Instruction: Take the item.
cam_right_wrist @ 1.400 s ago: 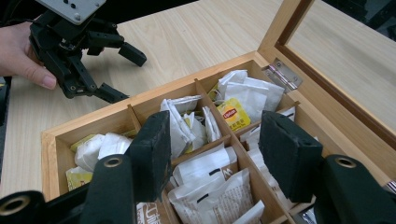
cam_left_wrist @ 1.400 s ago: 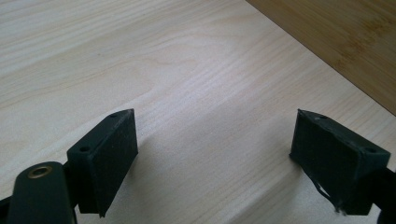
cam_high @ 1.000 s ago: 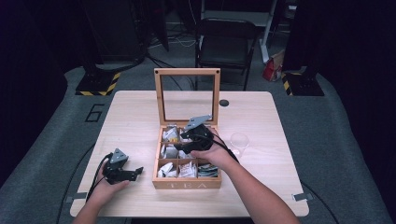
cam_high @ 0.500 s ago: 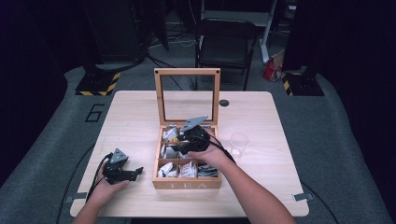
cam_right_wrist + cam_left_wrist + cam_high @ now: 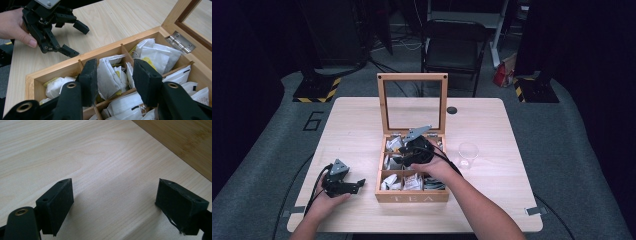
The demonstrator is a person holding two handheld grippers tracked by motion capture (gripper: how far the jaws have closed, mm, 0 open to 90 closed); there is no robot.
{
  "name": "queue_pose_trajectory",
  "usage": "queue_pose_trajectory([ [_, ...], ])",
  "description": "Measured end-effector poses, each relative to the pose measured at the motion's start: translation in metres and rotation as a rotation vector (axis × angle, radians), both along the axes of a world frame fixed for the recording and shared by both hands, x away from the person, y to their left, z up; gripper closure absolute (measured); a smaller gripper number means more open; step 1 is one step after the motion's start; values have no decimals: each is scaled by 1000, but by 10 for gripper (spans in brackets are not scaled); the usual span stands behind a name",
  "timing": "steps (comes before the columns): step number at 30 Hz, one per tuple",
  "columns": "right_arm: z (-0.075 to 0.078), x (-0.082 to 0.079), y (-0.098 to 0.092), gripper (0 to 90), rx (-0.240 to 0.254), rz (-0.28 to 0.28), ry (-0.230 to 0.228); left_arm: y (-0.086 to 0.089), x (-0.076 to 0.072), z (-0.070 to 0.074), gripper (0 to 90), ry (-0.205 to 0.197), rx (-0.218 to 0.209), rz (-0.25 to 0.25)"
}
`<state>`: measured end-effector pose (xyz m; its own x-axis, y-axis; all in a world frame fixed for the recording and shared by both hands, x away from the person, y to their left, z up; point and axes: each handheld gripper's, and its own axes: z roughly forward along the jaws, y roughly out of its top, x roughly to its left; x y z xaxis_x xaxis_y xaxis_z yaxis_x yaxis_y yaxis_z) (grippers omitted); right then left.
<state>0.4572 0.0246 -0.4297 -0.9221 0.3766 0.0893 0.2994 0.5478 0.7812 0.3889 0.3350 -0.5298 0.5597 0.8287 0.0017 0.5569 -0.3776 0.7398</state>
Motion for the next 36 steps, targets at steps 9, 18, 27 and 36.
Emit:
queue_pose_trajectory([
  [9,-6,2,5,630,-10,19,21,0,0,0,142,1,1,-1],
  [18,-9,2,8,711,-15,39,36,0,0,0,141,1,2,-1],
  [27,-9,1,9,857,-22,75,45,0,0,0,141,1,1,-1],
  [36,-7,-1,9,896,-18,81,50,0,0,0,141,0,0,0],
])
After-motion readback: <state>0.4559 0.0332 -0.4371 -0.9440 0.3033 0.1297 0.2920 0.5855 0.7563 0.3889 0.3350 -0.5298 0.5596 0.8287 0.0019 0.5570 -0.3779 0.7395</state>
